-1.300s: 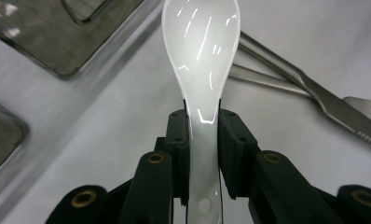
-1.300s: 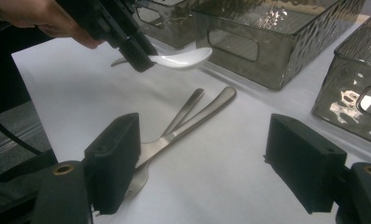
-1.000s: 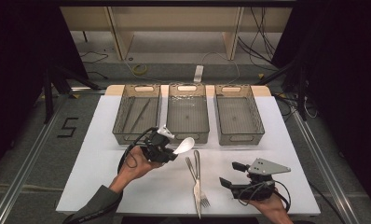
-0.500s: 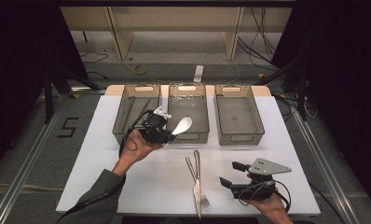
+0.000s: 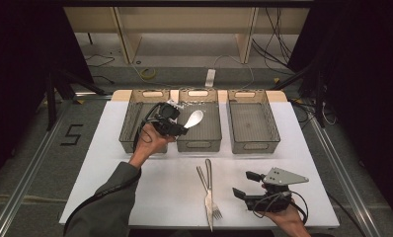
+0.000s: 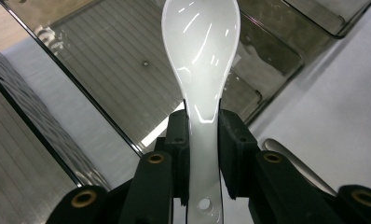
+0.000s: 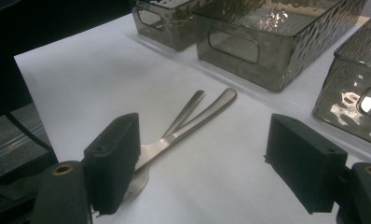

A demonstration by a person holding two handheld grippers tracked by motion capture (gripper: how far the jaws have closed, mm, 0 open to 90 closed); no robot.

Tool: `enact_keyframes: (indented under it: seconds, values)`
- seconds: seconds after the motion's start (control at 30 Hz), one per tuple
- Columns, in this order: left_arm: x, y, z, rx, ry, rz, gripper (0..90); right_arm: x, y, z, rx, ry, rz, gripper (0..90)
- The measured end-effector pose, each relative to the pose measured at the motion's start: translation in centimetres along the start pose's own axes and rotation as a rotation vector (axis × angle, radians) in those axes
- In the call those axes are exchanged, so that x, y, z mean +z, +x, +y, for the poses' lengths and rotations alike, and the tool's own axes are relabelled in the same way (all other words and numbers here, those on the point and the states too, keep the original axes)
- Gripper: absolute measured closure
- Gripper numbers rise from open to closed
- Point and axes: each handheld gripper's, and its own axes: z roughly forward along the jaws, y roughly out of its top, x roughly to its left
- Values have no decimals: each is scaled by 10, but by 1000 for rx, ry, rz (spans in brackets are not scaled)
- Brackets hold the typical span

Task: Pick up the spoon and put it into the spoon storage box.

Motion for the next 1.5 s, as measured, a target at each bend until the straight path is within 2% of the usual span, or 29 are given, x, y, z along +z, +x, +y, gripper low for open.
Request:
enact_keyframes:
  seconds: [0.1,0.33,0.47,0.7,1.03,1.23,1.3,1.4,1.43,1.5]
  values:
    - [3,4,5,-15,-6,0,747,0,0,0,-2,0,1,268]
    - [13,13,9,-84,-39,-24,747,0,0,0,-2,-1,4,268]
    - [21,11,12,-73,-21,-11,747,0,0,0,-1,-2,2,268]
    - [32,15,21,-85,3,10,747,1,1,0,-1,4,4,268]
    - [42,16,24,-109,-7,20,746,1,1,0,-4,5,8,268]
    - [50,14,25,-108,29,30,746,1,1,0,-2,5,9,268]
    - [52,14,26,-100,44,49,746,1,1,0,-3,5,10,268]
    - [57,16,25,-114,60,53,742,1,1,0,-2,7,11,268]
    - [58,16,25,-123,58,56,731,1,1,0,-4,6,11,268]
    - [58,18,25,-144,46,36,591,1,1,0,-4,4,10,268]
